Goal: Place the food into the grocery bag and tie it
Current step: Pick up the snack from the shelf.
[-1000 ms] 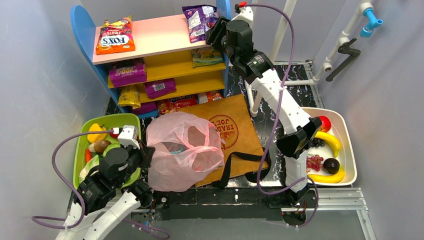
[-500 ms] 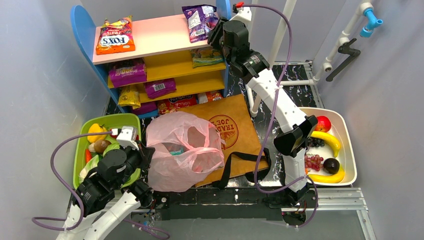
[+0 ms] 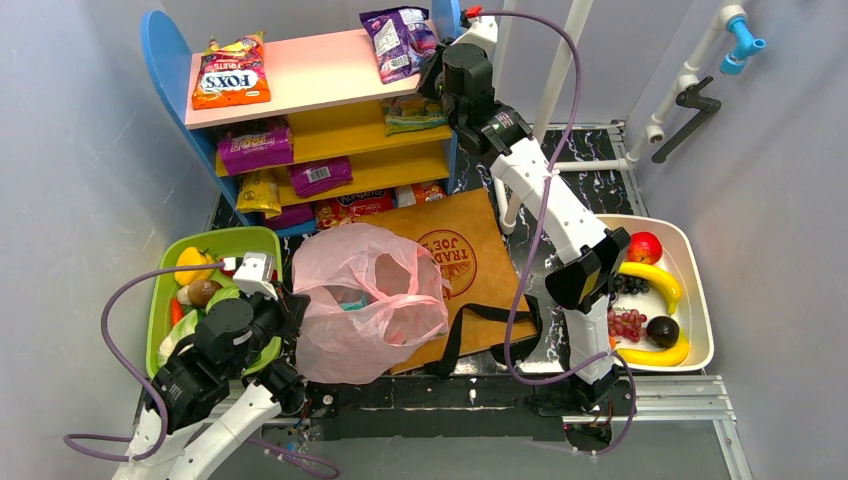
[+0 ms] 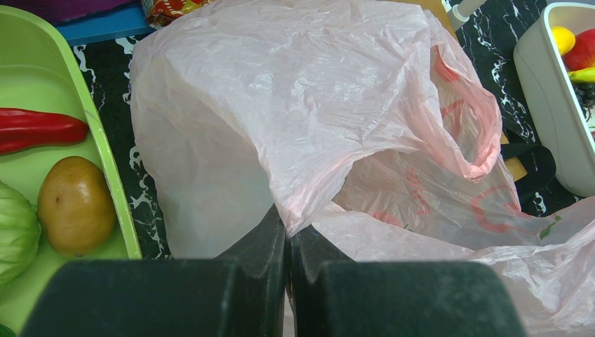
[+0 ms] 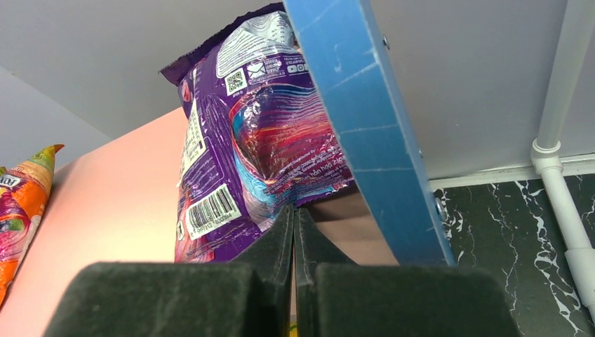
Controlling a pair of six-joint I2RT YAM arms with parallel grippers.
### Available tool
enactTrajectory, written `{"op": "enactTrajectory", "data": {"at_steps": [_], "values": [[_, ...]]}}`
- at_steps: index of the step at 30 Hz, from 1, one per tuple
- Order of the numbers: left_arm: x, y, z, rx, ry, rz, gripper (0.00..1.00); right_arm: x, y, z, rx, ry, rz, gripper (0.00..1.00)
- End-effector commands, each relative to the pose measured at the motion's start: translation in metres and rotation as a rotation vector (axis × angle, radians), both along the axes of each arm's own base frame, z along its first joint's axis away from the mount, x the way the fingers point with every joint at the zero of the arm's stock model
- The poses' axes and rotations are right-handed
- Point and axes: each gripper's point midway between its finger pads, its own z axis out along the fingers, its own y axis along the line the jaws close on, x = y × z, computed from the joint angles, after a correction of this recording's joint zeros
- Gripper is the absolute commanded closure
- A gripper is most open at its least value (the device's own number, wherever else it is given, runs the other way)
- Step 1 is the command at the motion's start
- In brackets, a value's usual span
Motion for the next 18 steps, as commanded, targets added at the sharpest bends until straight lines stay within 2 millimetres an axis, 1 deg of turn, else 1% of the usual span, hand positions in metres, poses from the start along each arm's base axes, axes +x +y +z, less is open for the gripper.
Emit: {"op": "enactTrajectory", "data": {"at_steps": [1,6,8,11,18], "values": [[0.002,-0.001,-0.002,0.007,-0.001,0.001,1.00,-0.002,0.000,0.012,-0.008,-0.052,0.018,0.99],[0.002,-0.001,-0.003,0.011,0.002,0.002,1.00,-0.016,0.004,0.029,-0.028,-0.111,0.093,0.99],[0.003,-0.001,-0.003,0.013,0.003,0.003,1.00,-0.028,0.004,0.041,-0.034,-0.143,0.124,0.99],[0.003,-0.001,-0.003,0.015,0.007,0.003,1.00,-0.045,0.006,0.051,-0.046,-0.181,0.171,0.99],[0.004,-0.001,-0.004,0.019,0.011,0.007,1.00,-0.082,0.012,0.054,-0.073,-0.212,0.257,0.99]]}}
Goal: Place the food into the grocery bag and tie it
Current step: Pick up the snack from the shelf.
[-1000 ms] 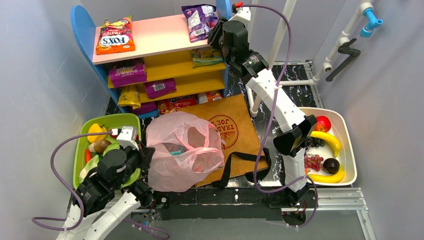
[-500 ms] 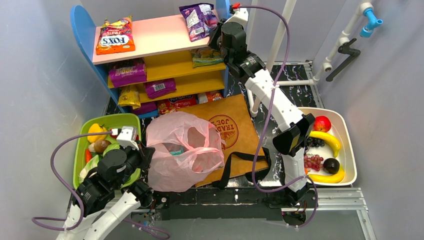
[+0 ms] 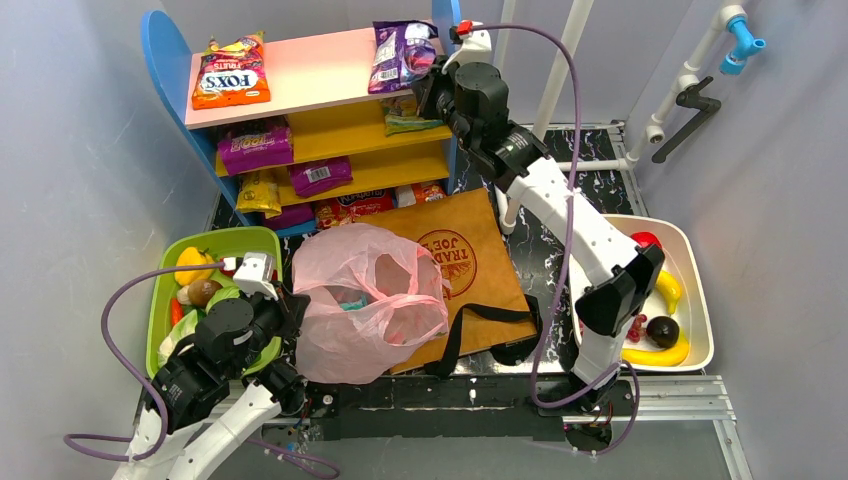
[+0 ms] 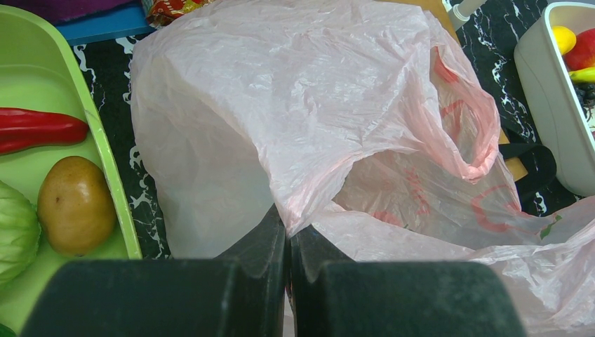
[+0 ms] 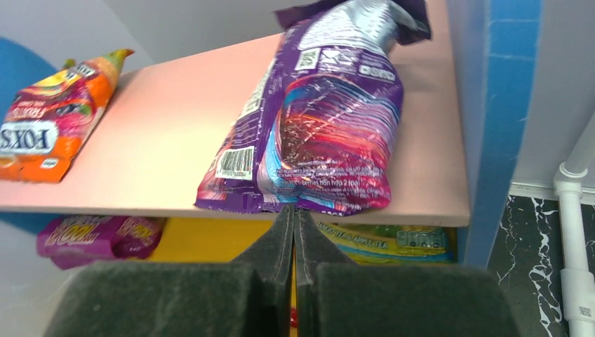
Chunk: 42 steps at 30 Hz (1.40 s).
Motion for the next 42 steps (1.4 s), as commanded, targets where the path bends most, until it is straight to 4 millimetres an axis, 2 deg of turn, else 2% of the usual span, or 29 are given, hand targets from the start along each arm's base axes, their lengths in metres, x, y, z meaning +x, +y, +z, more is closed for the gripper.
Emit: {"op": "enactTrajectory", "data": {"at_steps": [1,5,9,10,11,12,13,15,19,25,35,37,39,42], "values": [[0.004,-0.001,-0.004,0.020,0.011,0.007,1.00,-0.037,-0.001,0.047,0.041,-0.121,0.082,0.99],[0.004,-0.001,-0.005,0.022,0.015,0.007,1.00,-0.051,-0.004,0.047,0.043,-0.120,0.087,0.99],[0.004,-0.001,-0.005,0.023,0.015,0.008,1.00,-0.054,-0.011,0.041,0.056,-0.105,0.068,0.99],[0.004,-0.001,-0.005,0.023,0.016,0.008,1.00,-0.054,-0.011,0.038,0.059,-0.093,0.063,0.82],[0.004,-0.001,-0.005,0.022,0.015,0.008,1.00,-0.053,-0.012,0.034,0.061,-0.082,0.057,0.59],[0.004,-0.001,-0.004,0.021,0.014,0.008,1.00,-0.052,-0.012,0.031,0.062,-0.071,0.053,0.44],[0.004,-0.001,-0.004,0.021,0.012,0.008,1.00,-0.052,-0.012,0.028,0.064,-0.061,0.051,0.34],[0.004,0.000,-0.004,0.020,0.013,0.011,1.00,-0.051,-0.013,0.023,0.074,-0.043,0.042,0.26],[0.004,0.000,-0.005,0.020,0.012,0.014,1.00,-0.049,-0.016,0.021,0.105,-0.025,0.021,0.22],[0.004,0.000,-0.004,0.019,0.012,0.014,1.00,-0.037,-0.023,0.023,0.162,0.000,-0.002,0.18],[0.004,0.001,-0.004,0.017,0.009,0.014,1.00,-0.023,-0.010,0.040,0.216,-0.024,0.046,0.16],[0.003,0.000,-0.004,0.015,0.009,0.012,1.00,-0.021,-0.006,0.042,0.214,-0.020,0.053,0.24],[0.003,0.000,-0.004,0.016,0.008,0.012,1.00,-0.020,-0.003,0.042,0.211,-0.018,0.067,0.48],[0.003,0.001,-0.004,0.014,0.007,0.012,1.00,-0.018,-0.004,0.038,0.207,-0.009,0.059,0.66]]}}
